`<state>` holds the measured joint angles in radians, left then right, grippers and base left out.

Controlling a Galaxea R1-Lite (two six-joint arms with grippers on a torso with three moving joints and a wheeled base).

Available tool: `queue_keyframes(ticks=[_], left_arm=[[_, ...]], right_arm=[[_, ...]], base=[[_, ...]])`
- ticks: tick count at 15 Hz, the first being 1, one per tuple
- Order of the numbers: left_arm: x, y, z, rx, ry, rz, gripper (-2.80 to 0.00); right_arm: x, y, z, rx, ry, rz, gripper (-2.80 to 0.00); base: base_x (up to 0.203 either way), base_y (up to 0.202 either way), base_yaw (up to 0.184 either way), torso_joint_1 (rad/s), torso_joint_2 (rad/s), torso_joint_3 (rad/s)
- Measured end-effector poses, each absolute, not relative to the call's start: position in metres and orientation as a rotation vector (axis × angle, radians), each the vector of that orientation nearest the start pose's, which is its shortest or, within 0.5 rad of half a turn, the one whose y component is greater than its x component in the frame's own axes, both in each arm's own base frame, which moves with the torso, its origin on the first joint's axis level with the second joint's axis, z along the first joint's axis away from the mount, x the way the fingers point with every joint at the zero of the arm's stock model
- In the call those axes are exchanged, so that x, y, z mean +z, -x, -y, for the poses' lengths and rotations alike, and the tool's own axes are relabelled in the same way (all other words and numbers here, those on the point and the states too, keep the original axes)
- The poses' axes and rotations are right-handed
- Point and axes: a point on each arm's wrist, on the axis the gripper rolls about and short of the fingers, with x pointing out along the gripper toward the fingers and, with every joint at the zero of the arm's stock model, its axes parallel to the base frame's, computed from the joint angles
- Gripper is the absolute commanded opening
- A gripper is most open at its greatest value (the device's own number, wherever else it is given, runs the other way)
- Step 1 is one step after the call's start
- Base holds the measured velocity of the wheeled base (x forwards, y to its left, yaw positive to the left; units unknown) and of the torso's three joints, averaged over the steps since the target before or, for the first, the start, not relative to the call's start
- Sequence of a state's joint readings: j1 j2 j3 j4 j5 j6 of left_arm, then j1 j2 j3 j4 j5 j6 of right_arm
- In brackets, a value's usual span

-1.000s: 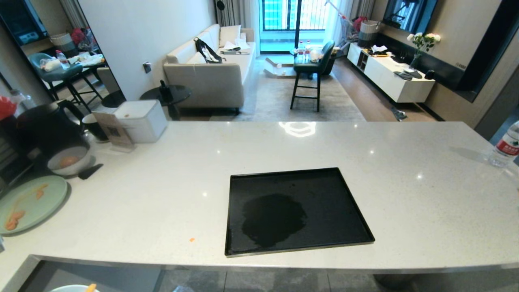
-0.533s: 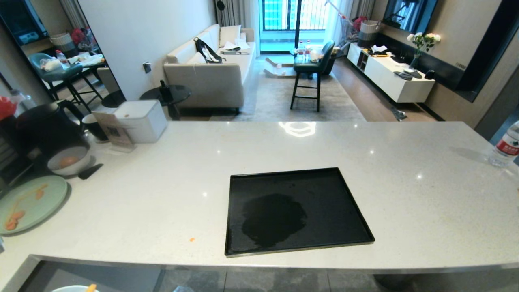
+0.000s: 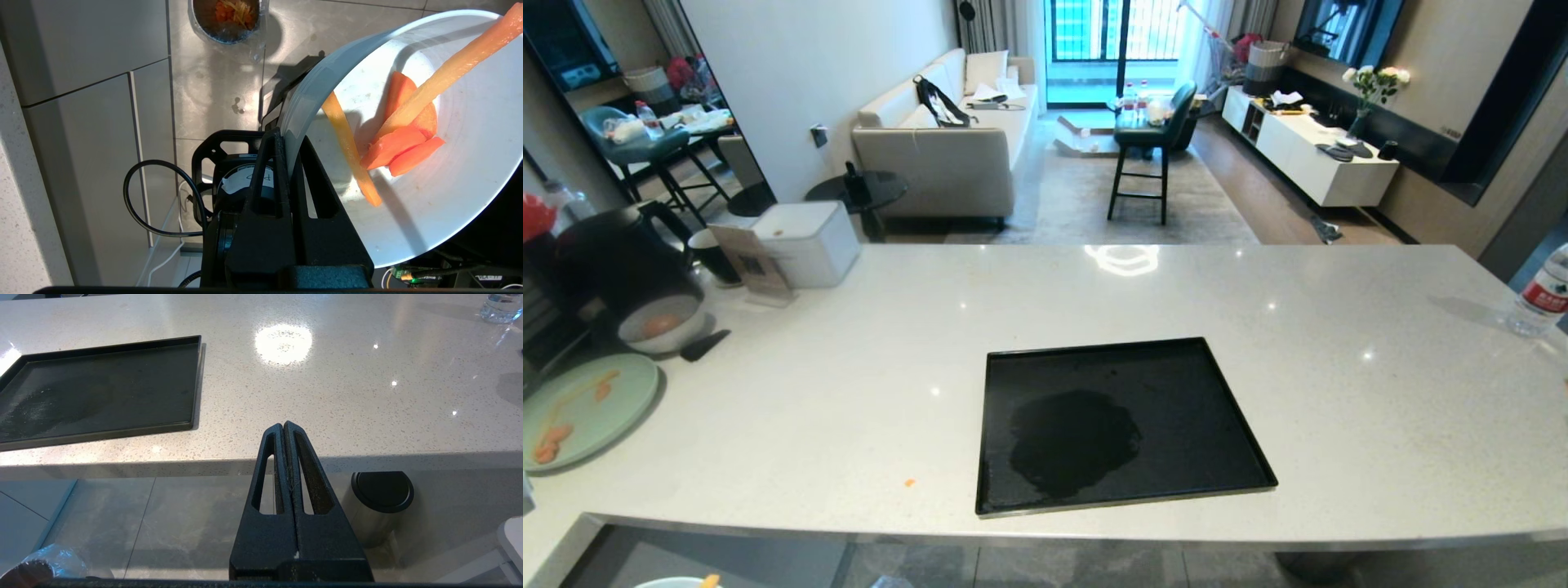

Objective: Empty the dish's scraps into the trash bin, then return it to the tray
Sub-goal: Move the bowl over the trash can

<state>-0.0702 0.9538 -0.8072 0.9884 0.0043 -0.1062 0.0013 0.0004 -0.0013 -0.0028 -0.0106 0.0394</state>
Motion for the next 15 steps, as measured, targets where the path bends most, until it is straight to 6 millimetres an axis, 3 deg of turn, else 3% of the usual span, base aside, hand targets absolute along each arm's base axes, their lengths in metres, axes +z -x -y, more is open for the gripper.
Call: queue_keyframes(ticks=[15], left_arm=[[0.201, -0.0534, 0.0044, -0.009, 0.045, -1.136, -2.8]], right_arm=[[0.0762, 0.0229, 0.0003, -0.009, -0.039, 0.004, -2.8]], base=[[0.0, 0.0, 0.0, 0.0, 0.0, 0.0]])
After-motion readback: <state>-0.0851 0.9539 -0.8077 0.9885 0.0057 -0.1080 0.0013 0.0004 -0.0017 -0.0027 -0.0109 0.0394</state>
